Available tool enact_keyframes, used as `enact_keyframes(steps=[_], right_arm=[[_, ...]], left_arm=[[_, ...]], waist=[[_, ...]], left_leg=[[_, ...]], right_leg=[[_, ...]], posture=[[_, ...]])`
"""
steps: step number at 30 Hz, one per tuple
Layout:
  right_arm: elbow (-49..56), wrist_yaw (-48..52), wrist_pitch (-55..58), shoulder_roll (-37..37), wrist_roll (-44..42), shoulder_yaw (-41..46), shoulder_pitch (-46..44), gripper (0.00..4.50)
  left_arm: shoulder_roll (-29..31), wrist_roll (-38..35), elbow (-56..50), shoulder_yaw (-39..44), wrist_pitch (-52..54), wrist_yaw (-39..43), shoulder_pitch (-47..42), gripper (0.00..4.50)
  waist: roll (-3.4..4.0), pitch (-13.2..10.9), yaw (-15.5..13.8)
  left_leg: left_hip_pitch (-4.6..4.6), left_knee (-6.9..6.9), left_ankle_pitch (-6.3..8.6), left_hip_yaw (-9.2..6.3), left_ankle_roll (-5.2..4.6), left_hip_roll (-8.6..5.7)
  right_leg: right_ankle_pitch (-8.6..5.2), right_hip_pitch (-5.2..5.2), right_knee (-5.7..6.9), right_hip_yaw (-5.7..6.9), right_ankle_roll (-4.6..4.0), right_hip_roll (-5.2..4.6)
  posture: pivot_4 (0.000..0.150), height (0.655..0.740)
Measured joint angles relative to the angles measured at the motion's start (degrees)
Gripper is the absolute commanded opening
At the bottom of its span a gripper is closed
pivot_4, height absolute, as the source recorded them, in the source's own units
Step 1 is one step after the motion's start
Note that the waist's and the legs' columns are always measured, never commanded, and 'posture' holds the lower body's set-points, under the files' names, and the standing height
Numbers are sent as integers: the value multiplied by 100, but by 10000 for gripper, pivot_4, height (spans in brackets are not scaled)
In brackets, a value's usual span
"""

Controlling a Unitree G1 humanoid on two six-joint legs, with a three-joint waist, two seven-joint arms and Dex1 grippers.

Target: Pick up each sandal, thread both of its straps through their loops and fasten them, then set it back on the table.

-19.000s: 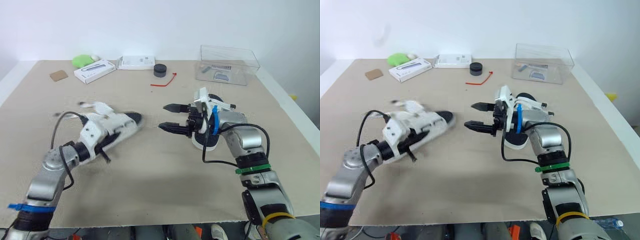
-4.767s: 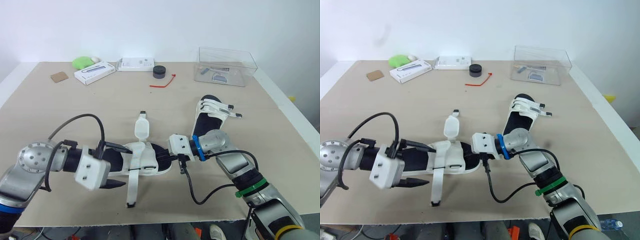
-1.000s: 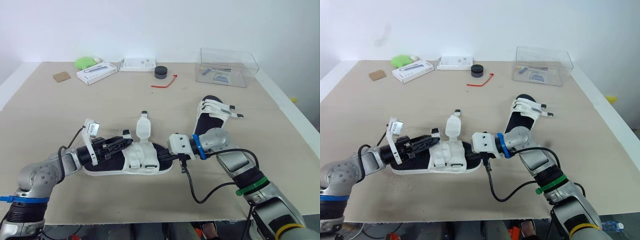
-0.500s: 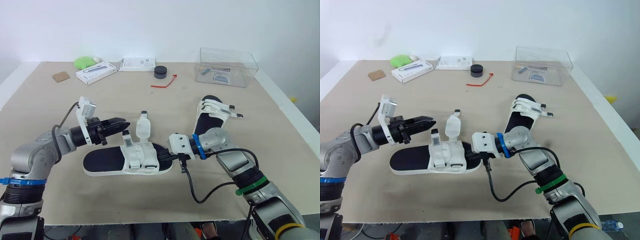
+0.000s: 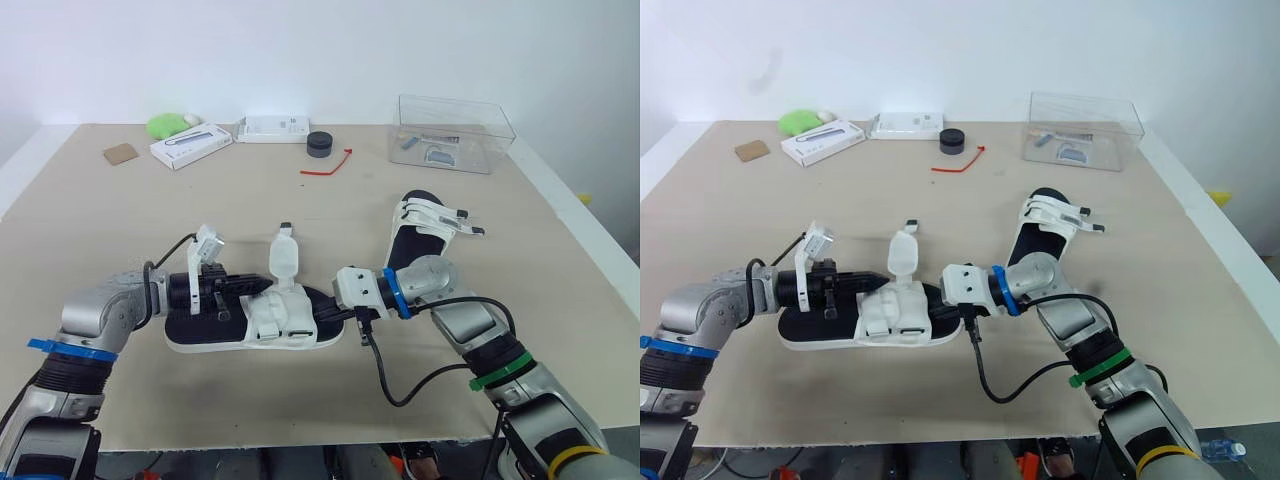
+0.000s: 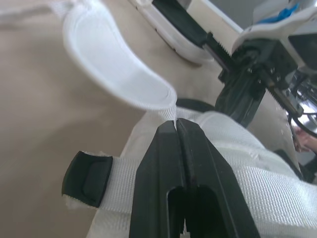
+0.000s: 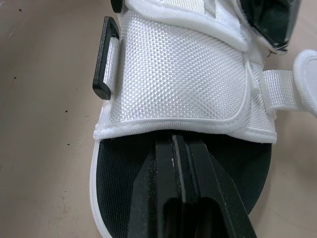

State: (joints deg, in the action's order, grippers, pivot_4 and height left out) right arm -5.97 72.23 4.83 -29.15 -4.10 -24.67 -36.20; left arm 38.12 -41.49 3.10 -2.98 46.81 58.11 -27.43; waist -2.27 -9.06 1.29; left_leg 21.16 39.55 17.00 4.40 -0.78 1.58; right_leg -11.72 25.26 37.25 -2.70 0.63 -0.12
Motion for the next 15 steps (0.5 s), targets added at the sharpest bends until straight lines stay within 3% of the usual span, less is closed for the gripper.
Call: enact_keyframes(steps=[7, 11, 15], right_arm=[[25, -16, 5, -14, 0, 5, 22, 0], [65, -23, 5, -48, 0, 14, 39, 0], [77, -26, -1, -44, 0, 8, 43, 0]], left_arm=[[65, 59, 485, -44, 527, 151, -365, 555], [-209, -5, 1012, 464, 836, -317, -836, 555], [-459, -180, 1357, 992, 1117, -697, -1201, 11762]], waist=[[0, 0, 0], [0, 0, -2], [-4, 0, -2]], left_leg=[[0, 1, 0, -2, -1, -1], [2, 1, 0, -4, -1, -3], [5, 1, 1, -5, -2, -4]], right_leg=[[-1, -1, 0, -1, 3, 1], [-1, 0, 1, -1, 5, -1], [-1, 0, 0, 0, 6, -4]], posture=[[1500, 7400], [1500, 7400], [1500, 7400]])
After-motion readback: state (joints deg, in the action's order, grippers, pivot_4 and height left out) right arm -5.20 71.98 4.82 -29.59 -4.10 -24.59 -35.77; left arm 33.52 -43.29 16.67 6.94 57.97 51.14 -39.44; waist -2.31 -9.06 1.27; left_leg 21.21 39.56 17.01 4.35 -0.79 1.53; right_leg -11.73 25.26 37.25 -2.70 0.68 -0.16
